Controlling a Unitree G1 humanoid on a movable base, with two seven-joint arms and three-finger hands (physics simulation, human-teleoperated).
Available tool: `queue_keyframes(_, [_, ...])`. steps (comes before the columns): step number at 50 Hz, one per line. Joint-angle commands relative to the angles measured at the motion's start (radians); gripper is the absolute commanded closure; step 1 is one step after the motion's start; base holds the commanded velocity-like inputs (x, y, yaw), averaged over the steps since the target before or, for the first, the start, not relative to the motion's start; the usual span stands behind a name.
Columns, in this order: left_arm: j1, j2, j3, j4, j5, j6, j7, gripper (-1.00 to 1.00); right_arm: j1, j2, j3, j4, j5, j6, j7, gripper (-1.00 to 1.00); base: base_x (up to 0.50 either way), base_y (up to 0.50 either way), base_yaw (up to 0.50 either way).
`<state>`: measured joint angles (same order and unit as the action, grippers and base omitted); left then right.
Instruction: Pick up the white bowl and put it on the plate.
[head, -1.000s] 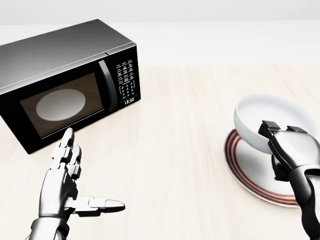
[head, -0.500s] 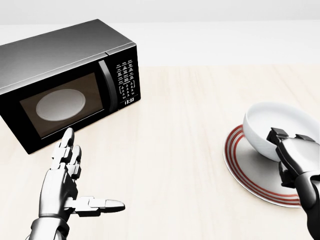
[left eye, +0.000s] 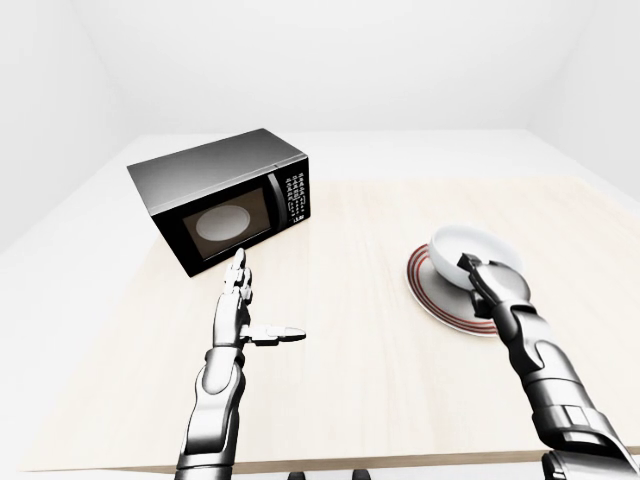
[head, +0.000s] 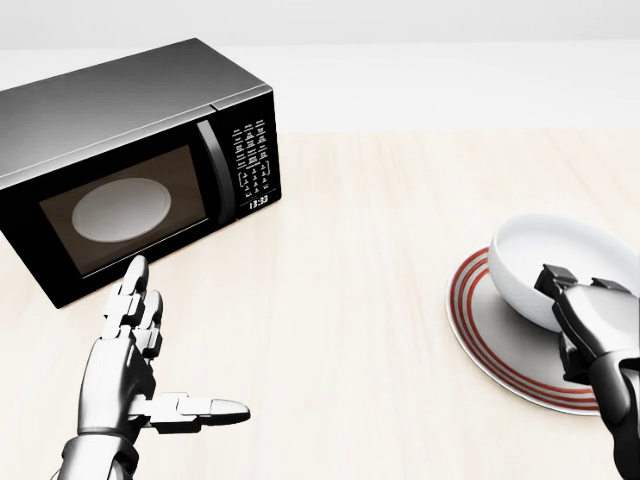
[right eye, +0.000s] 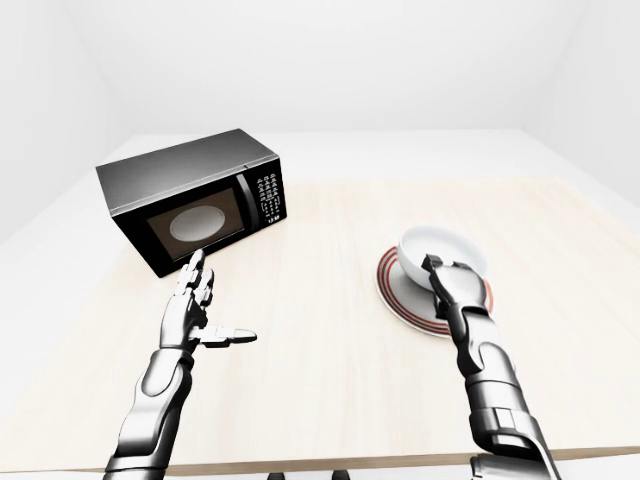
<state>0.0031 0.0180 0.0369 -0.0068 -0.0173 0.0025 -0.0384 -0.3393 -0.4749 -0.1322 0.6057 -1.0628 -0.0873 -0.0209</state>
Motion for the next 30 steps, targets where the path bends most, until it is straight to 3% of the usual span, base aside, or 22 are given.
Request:
queue_keyframes(1, [0.0, 0.0, 0.0, 0.0, 0.0, 0.0, 0.0, -1.0, -0.005, -0.003, -0.007, -0.005, -0.067, 0.0, -0.022, 1.0, 0.0, 0.0, 0.0])
queue_keyframes(8, [0.0, 0.0, 0.0, 0.0, 0.0, 0.0, 0.0, -1.0, -0.007, -0.005, -0.006, 0.004, -0.067, 0.0, -0.023, 1.0, 0.0, 0.0, 0.0])
queue_keyframes(10, [0.0, 0.0, 0.0, 0.0, 0.0, 0.0, 0.0, -1.0, -0.003, -0.004, -0.006, -0.001, -0.067, 0.0, -0.019, -0.08, 0.0, 0.0, 0.0])
queue_keyframes(11, [0.0, 0.0, 0.0, 0.0, 0.0, 0.0, 0.0, -1.0, -0.004, -0.004, -0.006, 0.001, -0.067, 0.0, -0.019, -1.0, 0.0, 0.0, 0.0])
queue_keyframes(21, [0.0, 0.0, 0.0, 0.0, 0.0, 0.0, 0.0, -1.0, 0.018, 0.002, -0.015, -0.055, -0.065, 0.0, 0.018, -1.0, 0.0, 0.0, 0.0])
queue_keyframes(30, [0.0, 0.0, 0.0, 0.0, 0.0, 0.0, 0.0, -1.0, 0.045, 0.006, -0.064, -0.23, -0.046, 0.0, 0.129, -1.0, 0.0, 0.0, 0.0])
